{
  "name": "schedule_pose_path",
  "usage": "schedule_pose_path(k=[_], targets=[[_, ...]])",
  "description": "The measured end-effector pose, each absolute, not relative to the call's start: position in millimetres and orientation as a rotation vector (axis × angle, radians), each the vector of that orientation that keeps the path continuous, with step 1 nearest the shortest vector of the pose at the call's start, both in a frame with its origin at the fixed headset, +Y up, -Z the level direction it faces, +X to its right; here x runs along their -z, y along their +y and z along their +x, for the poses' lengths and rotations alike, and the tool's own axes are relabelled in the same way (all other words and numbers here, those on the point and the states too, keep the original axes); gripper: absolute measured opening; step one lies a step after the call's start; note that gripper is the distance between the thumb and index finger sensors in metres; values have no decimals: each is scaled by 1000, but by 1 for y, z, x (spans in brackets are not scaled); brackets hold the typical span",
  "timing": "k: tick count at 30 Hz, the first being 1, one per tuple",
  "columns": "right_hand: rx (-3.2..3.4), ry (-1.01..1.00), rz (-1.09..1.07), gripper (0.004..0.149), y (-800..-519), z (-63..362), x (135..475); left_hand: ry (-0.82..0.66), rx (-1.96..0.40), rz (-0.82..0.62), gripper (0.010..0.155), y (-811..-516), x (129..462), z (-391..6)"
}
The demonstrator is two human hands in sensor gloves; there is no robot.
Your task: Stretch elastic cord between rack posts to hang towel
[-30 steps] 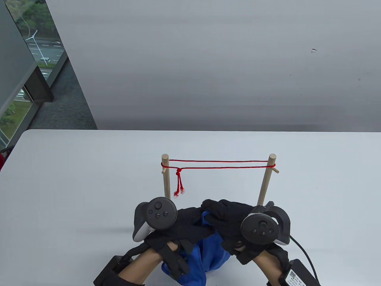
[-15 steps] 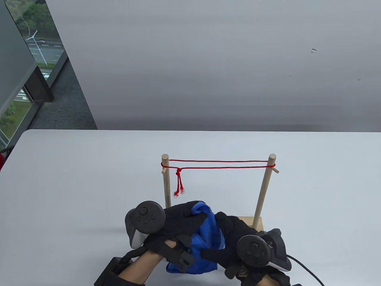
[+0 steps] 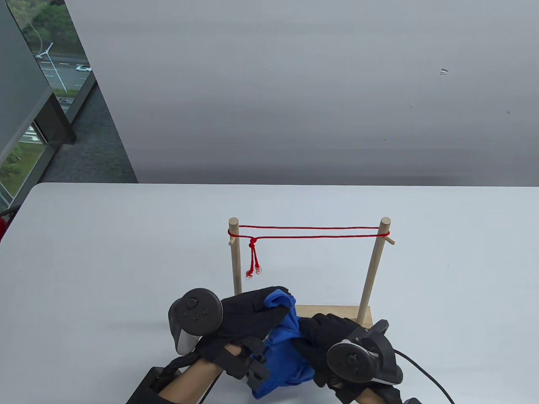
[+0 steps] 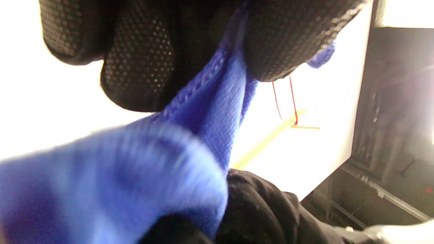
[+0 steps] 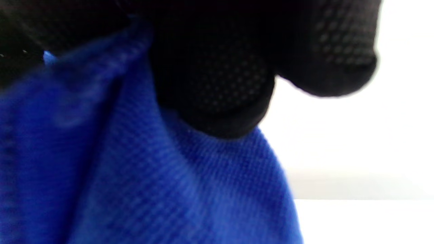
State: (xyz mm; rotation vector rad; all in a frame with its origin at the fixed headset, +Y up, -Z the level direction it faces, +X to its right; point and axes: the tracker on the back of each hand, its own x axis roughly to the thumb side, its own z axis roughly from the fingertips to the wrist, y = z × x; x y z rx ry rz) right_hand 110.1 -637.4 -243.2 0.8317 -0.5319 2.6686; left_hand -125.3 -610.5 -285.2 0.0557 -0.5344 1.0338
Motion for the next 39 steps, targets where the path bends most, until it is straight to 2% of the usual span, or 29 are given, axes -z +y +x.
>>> schedule_pose_path(k=[3,8,10,12,15,19,23,28,32,35,39], targets=[[-2744,-619,846,42,-638,114,241,-552,-946,-11,44,-608,287,-130],[-2862,-738,964,42,-643,119,235,-610,-870,-311,45,-615,297,-128],[-2845,-760,991,45,-644,122,232,-626,-907,-301,45,-616,297,-128],[-2834,-731,982,59,-645,127,230,-611,-933,-278,45,-615,299,-129],[-2780,-685,948,68,-643,136,233,-605,-1003,-233,44,-615,301,-132],[-2664,-625,795,60,-634,148,242,-627,-1026,-192,43,-612,302,-133],[-2534,-561,720,56,-621,148,256,-699,-1048,-266,43,-612,307,-131],[-2456,-305,874,72,-609,132,279,-750,-1043,-321,44,-612,312,-126],[-2421,-183,931,77,-607,118,290,-767,-1055,-297,44,-611,313,-125],[-2405,-90,968,71,-610,109,296,-781,-1070,-274,44,-610,313,-126],[-2311,-68,949,52,-611,106,300,-779,-1080,-246,46,-610,313,-129]])
